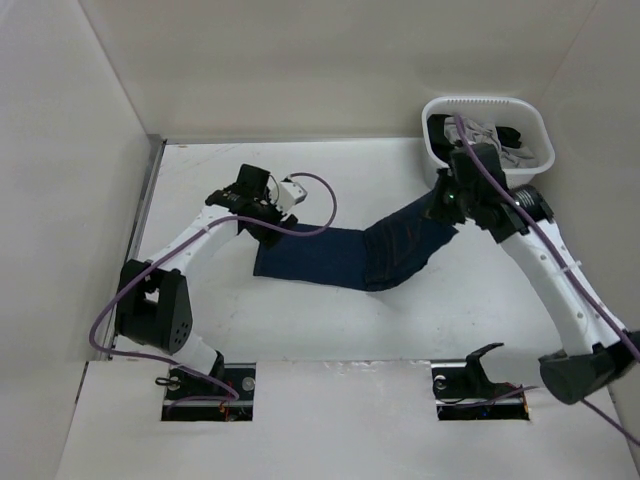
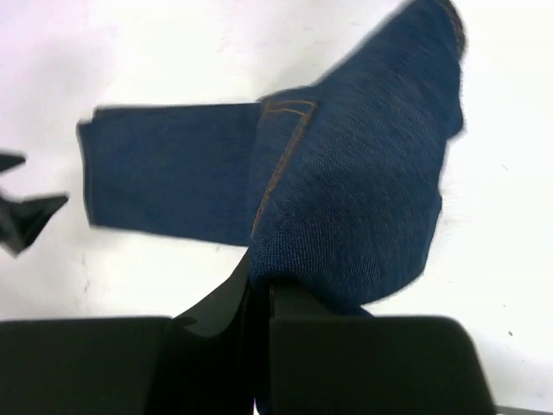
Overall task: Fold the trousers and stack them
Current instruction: Fold the trousers
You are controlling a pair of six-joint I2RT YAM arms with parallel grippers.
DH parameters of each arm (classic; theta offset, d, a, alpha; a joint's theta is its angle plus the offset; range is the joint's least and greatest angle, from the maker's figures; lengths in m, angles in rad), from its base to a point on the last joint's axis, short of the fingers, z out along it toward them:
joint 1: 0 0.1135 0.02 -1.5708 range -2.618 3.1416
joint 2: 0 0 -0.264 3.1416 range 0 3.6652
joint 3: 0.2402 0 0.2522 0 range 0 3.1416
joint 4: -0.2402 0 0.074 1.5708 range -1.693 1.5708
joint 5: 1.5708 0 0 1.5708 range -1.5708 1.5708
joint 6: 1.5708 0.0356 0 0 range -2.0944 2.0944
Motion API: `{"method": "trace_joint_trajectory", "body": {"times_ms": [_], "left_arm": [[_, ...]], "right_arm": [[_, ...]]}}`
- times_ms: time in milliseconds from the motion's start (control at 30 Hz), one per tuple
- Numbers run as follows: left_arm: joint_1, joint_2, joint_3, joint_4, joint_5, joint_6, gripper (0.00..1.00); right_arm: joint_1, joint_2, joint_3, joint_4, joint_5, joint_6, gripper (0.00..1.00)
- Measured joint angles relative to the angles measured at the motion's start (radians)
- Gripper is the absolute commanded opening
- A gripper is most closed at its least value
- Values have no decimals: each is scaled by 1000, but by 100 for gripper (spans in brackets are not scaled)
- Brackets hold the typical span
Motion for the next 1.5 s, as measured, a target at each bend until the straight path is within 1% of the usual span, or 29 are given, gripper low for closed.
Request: {"method": "trace_joint_trajectory", "body": {"times_ms": [133, 267, 400, 500, 600, 767, 833, 867, 933, 967, 1000, 1033, 1067, 1167, 1233, 1300, 1400, 1467, 1500], "left_arm": [[44, 29, -9, 5, 0, -4, 68], [101, 121, -12, 50, -3, -11, 66], [199, 286, 0, 84, -26, -49, 63], [269, 320, 45, 108, -30, -93, 64], [313, 325, 46, 117, 1, -132, 64], [339, 330, 46, 120, 44, -153, 63], [340, 332, 46, 122, 47, -153, 63], [340, 333, 47, 123, 48, -153, 63], [340, 336, 50, 123, 49, -153, 63], [340, 337, 51, 126, 49, -153, 63], [344, 338, 51, 128, 50, -153, 63], [348, 338, 52, 129, 53, -155, 63], [354, 338, 52, 132, 59, -157, 63], [388, 338, 55, 138, 71, -152, 63], [427, 338, 59, 134, 74, -147, 63], [481, 338, 69, 117, 72, -143, 63], [554, 328, 95, 93, 71, -132, 64], [573, 290, 103, 90, 73, -113, 67], [566, 258, 103, 87, 79, -102, 68]], "right_arm": [[190, 183, 252, -76, 74, -14, 0], [329, 410, 500, -105, 111, -34, 1], [407, 637, 710, -107, 116, -61, 1], [440, 777, 816, -92, 101, -69, 2], [460, 863, 838, -66, 84, -69, 3], [481, 942, 838, -20, 56, -60, 8], [488, 961, 838, 13, 45, -53, 17], [491, 969, 838, 33, 42, -50, 21], [496, 984, 838, 79, 32, -46, 44], [498, 992, 838, 111, 26, -45, 53], [501, 1000, 838, 142, 13, -47, 59], [503, 1007, 839, 172, -5, -53, 73], [505, 1014, 839, 201, -36, -58, 100], [525, 1020, 832, 317, -160, -95, 100], [550, 994, 780, 430, -226, -117, 100], [576, 910, 636, 536, -257, -127, 100], [594, 710, 341, 637, -239, -100, 100], [557, 560, 152, 673, -192, -48, 100], [516, 482, 58, 686, -163, -11, 100]]}}
